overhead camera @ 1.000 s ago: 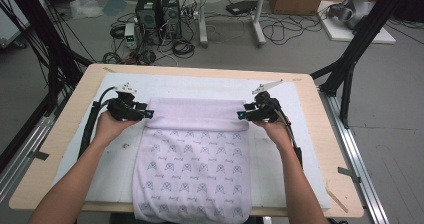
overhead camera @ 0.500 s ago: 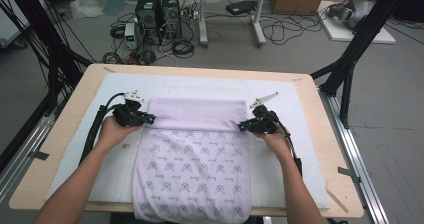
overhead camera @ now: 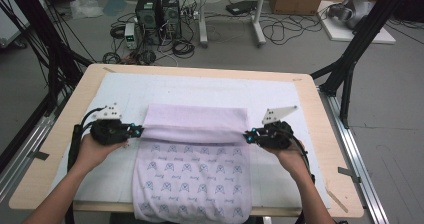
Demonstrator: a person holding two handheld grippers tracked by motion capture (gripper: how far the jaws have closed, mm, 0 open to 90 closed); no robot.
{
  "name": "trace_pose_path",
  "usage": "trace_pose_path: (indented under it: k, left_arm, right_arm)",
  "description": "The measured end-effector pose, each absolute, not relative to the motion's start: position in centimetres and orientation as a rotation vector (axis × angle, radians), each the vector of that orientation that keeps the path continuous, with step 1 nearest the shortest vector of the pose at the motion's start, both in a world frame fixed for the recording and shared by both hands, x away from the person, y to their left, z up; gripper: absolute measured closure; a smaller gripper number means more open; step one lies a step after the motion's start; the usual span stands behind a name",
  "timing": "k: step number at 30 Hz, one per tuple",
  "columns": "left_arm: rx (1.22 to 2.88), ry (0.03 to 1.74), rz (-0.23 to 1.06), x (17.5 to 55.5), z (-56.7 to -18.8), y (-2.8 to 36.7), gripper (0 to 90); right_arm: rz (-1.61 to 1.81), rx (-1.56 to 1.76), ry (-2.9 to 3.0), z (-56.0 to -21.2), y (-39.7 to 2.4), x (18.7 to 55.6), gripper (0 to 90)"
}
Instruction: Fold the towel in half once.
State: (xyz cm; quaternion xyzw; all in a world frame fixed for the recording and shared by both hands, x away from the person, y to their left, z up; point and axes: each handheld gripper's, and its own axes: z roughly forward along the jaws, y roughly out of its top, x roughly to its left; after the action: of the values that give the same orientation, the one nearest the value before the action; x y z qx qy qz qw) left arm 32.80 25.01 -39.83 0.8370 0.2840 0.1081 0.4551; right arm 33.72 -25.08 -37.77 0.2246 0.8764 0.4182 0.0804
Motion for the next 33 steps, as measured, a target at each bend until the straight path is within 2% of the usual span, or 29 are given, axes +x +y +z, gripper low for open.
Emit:
trace_pose_path:
  k: [3,4,6,9,13,19,22,26,28,29,32,33]
  left_arm:
    - [2.067,0.682,0.223,30.7,-41.2,25.4,83.6]
    - [2.077,0.679,0.198,30.0,-41.7,25.5,79.2]
    - [2.082,0.685,0.188,29.3,-42.1,25.7,64.6]
    - [2.092,0.677,0.194,29.0,-41.5,25.9,57.4]
    - [2.059,0.666,0.197,29.6,-40.6,25.9,56.4]
    - [2.070,0.681,0.147,31.4,-41.4,24.4,59.4]
    - [2.112,0.628,0.071,31.1,-42.2,23.3,49.6]
    - [2.197,0.614,0.071,30.3,-43.2,22.8,42.7]
    - [2.213,0.607,0.074,30.0,-43.6,22.9,47.2]
    - [2.229,0.599,0.077,29.8,-43.6,22.9,55.1]
    - [2.230,0.590,0.135,29.4,-43.6,23.1,77.9]
    - [2.223,0.592,0.163,29.2,-43.4,23.3,80.7]
  right_arm:
    - [1.294,0.636,2.650,-38.5,-25.2,31.0,84.1]
    - [1.310,0.634,2.666,-39.0,-25.2,30.3,82.3]
    - [1.305,0.620,2.692,-39.7,-25.3,29.3,74.6]
    - [1.314,0.652,2.683,-39.9,-25.6,29.2,66.4]
    - [1.387,0.662,2.643,-39.6,-25.1,29.9,63.8]
    - [1.290,0.688,2.703,-40.9,-23.7,31.4,62.9]
    - [1.293,0.690,2.767,-41.3,-23.3,31.4,54.2]
    - [1.266,0.667,2.781,-42.1,-23.0,30.5,51.0]
    - [1.248,0.678,2.793,-43.1,-22.9,30.3,54.0]
    - [1.234,0.679,2.800,-43.3,-22.9,30.3,57.0]
    - [1.211,0.640,2.805,-43.9,-22.5,29.9,77.2]
    - [1.205,0.620,2.809,-43.7,-22.5,29.7,82.8]
